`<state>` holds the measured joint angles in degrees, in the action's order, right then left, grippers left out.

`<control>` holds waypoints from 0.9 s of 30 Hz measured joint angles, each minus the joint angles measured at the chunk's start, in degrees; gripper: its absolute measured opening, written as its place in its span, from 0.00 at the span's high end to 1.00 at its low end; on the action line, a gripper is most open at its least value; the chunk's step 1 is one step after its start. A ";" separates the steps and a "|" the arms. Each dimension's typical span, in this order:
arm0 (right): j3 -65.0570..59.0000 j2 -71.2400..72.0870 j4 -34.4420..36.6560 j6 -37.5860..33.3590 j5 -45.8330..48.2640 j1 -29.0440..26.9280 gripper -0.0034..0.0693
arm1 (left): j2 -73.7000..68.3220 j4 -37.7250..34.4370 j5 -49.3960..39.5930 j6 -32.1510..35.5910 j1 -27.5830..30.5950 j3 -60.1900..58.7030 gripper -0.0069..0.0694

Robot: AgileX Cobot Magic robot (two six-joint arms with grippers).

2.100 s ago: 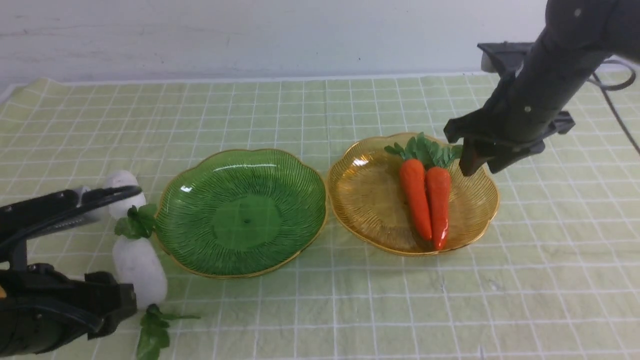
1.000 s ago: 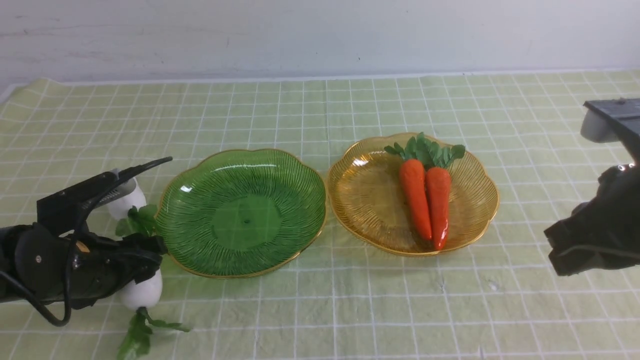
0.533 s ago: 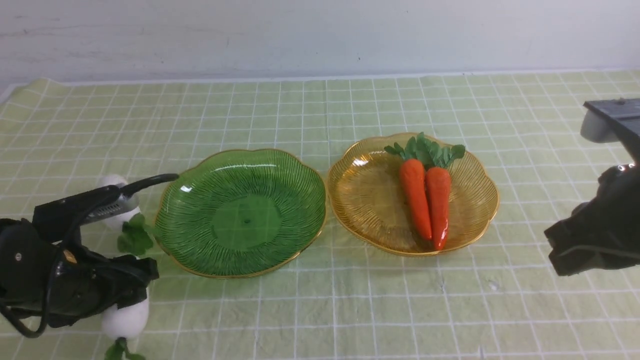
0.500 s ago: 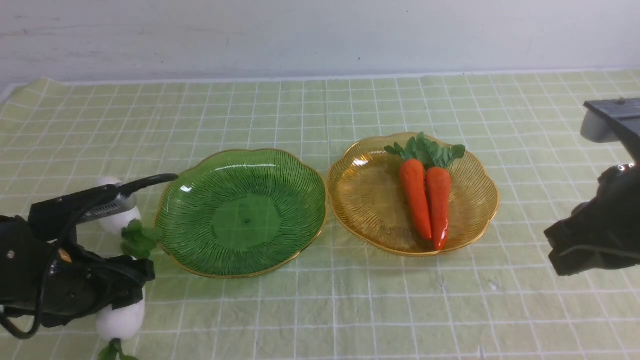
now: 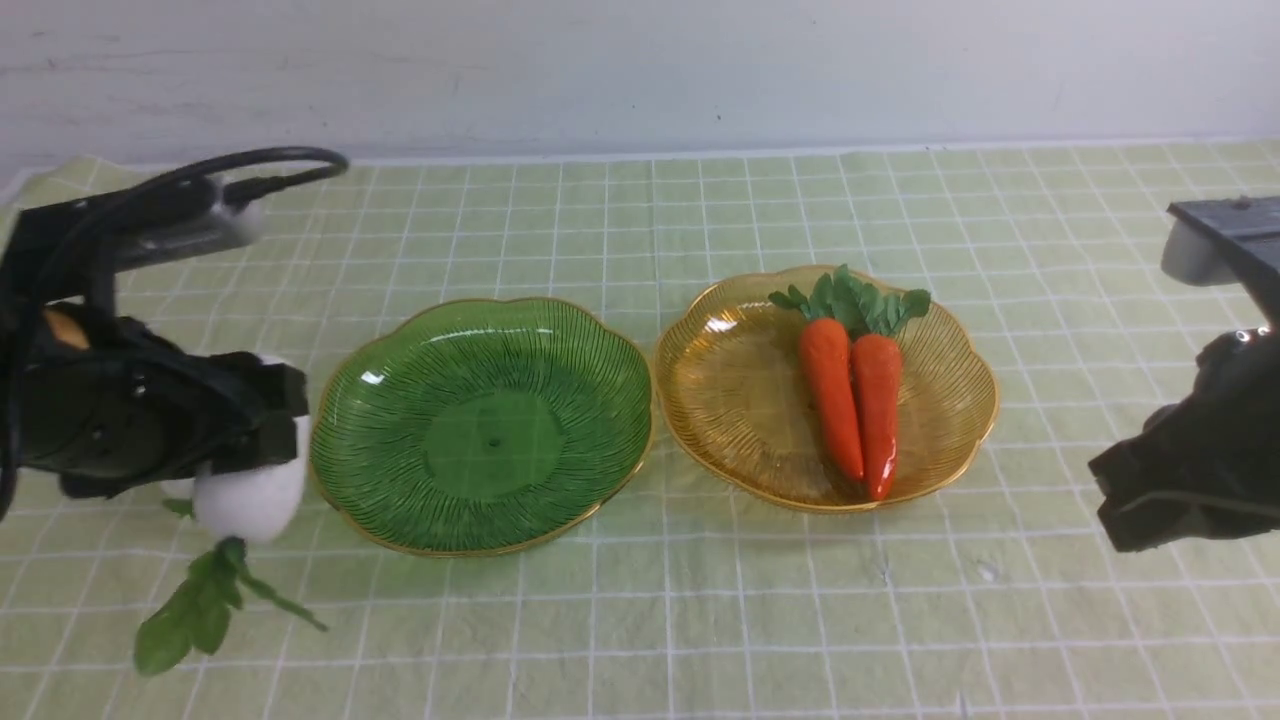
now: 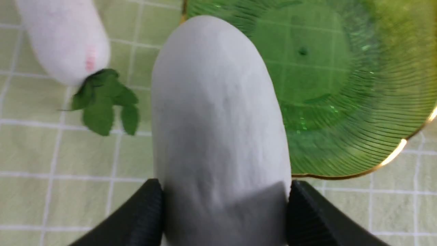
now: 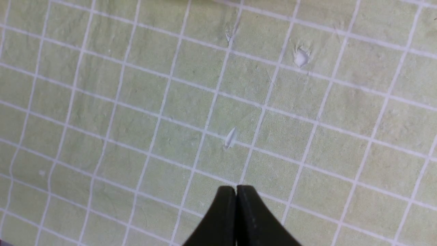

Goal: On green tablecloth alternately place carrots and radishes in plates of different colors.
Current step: 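Pick up the white radish and place it in the left plate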

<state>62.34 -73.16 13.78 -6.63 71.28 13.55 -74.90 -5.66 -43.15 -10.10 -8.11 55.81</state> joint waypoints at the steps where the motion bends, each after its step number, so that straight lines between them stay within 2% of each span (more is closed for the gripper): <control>1: 0.00 0.00 0.00 0.00 0.00 0.00 0.97 | -1.98 -1.13 0.19 0.81 -0.95 1.52 0.37; 6: 0.00 0.00 0.00 0.00 0.00 0.00 0.97 | -12.57 -5.36 4.44 1.55 -4.59 8.89 0.37; 15: 0.00 0.00 0.00 -0.02 0.00 0.00 0.97 | -30.13 -9.01 8.77 1.12 -6.63 19.35 0.37; 18: 0.00 0.00 0.00 -0.02 0.00 0.00 0.97 | -32.23 -10.47 9.11 1.47 -6.79 21.16 0.29; 22: 0.00 0.00 0.00 -0.07 0.00 0.00 0.97 | -32.65 -7.48 9.99 3.75 -6.85 25.31 0.18; 27: 0.00 0.00 -0.01 -0.65 -1.47 0.00 0.97 | -31.61 -1.42 4.59 3.88 -6.69 31.64 0.13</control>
<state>62.34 -73.16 13.77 -7.28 69.81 13.55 -106.51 -7.08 -38.56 -6.22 -14.81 87.45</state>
